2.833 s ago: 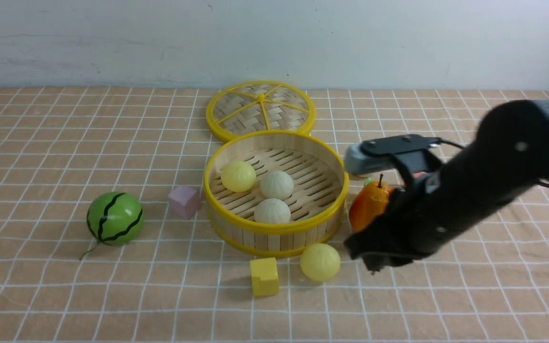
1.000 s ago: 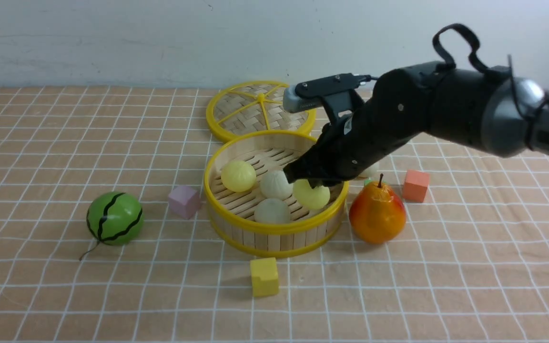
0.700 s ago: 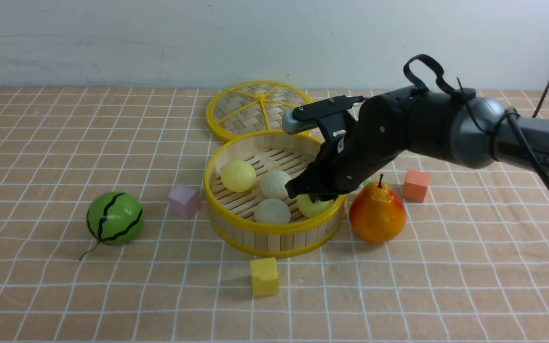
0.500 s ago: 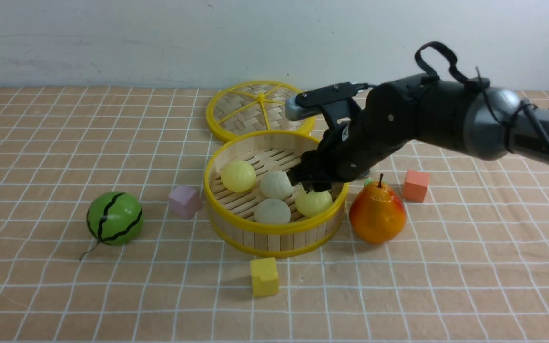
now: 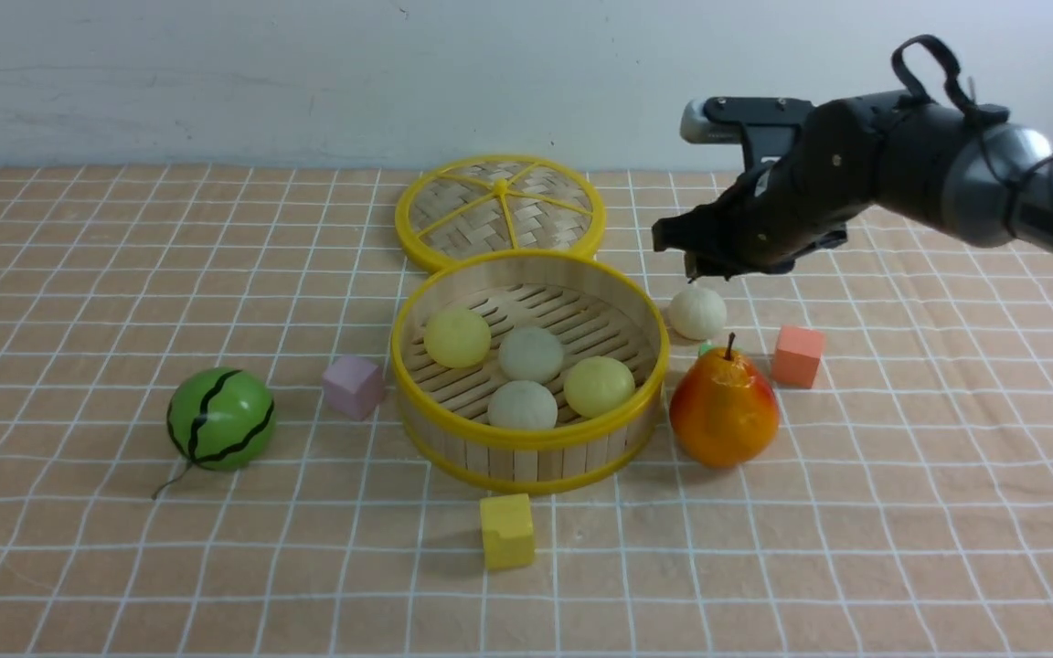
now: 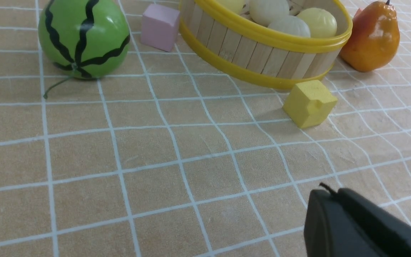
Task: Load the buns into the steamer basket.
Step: Use the right arm to grab a steamed stuffed bun
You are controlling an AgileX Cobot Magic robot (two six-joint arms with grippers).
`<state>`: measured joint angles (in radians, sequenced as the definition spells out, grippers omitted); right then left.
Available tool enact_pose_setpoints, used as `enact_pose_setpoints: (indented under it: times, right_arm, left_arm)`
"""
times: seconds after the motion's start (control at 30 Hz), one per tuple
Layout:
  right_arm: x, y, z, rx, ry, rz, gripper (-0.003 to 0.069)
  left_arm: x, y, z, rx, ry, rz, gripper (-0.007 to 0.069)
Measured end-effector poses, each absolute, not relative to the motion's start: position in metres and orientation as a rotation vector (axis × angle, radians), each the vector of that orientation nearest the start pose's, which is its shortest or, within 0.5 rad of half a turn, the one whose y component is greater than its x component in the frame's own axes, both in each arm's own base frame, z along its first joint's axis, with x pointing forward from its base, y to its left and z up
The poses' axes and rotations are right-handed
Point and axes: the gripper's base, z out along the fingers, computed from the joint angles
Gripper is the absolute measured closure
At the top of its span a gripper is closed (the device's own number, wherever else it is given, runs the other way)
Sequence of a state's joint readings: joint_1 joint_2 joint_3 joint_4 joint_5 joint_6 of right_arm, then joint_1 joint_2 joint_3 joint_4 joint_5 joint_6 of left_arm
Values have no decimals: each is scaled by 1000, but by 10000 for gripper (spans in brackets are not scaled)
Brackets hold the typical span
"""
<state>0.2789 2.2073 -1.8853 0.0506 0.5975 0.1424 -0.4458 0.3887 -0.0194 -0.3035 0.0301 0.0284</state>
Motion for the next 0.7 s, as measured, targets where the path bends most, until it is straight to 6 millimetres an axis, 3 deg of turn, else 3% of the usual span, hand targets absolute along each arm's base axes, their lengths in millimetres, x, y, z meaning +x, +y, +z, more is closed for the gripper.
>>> enact_pose_setpoints:
  times: [0.33, 0.7]
  right_arm:
    - [511, 141, 190, -153, 2478, 178, 384]
    - [513, 139, 189, -165, 2467, 146, 396]
  left_arm:
    - [78, -38, 189, 170, 1905, -500, 608]
    - [78, -38, 189, 170, 1905, -500, 608]
